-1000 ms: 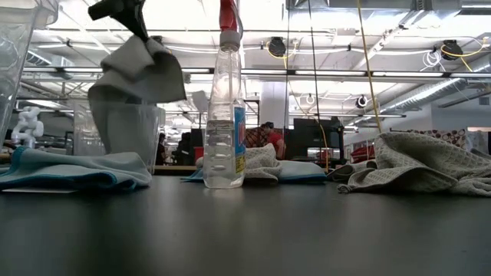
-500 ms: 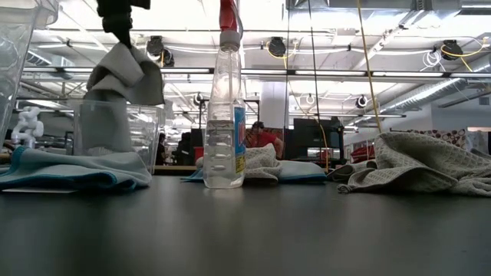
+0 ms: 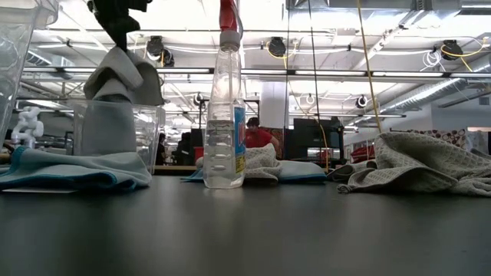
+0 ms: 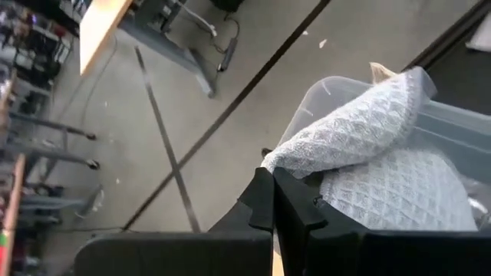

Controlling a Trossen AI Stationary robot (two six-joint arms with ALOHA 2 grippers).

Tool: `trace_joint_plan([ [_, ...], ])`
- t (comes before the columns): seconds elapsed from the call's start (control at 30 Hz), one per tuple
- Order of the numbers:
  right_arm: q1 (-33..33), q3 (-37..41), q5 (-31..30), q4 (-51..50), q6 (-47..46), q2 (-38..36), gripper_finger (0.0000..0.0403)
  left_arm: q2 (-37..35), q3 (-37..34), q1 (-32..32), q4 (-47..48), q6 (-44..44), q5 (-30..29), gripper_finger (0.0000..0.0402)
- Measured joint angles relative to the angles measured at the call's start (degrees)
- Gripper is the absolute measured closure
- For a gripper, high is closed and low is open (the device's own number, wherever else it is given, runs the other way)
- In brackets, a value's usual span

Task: Sort microfiber towel by color & place in baskets
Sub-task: Put the gray towel into the top transparent bin

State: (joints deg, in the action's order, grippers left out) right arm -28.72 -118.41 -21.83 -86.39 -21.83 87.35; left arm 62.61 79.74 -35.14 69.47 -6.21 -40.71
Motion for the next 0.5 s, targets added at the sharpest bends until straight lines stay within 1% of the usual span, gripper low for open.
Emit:
trace_joint_plan([
  [0.07, -0.06, 0.00, -0.56, 0.00, 0.01, 0.00, 0.0191, -0.04, -0.50, -0.65, -0.11, 1.36, 0.72, 0.0401],
  [0.17, -0.06, 0.00, -0.72, -0.02, 0.31, 0.00, 0.0191, 0.45, -1.81, -2.05, -0.05, 2.91, 3.53, 0.0394],
  [0.33, -0.06, 0.00, -0.72, -0.04, 1.13, 0.00, 0.0191, 1.84, -5.85, -3.73, -0.04, 6.52, 7.86, 0.0385],
  [0.5, -0.06, -0.02, -0.72, -0.07, 1.49, 0.00, 0.0191, 3.91, -10.17, -4.69, -0.94, 7.40, 13.79, 0.0383],
])
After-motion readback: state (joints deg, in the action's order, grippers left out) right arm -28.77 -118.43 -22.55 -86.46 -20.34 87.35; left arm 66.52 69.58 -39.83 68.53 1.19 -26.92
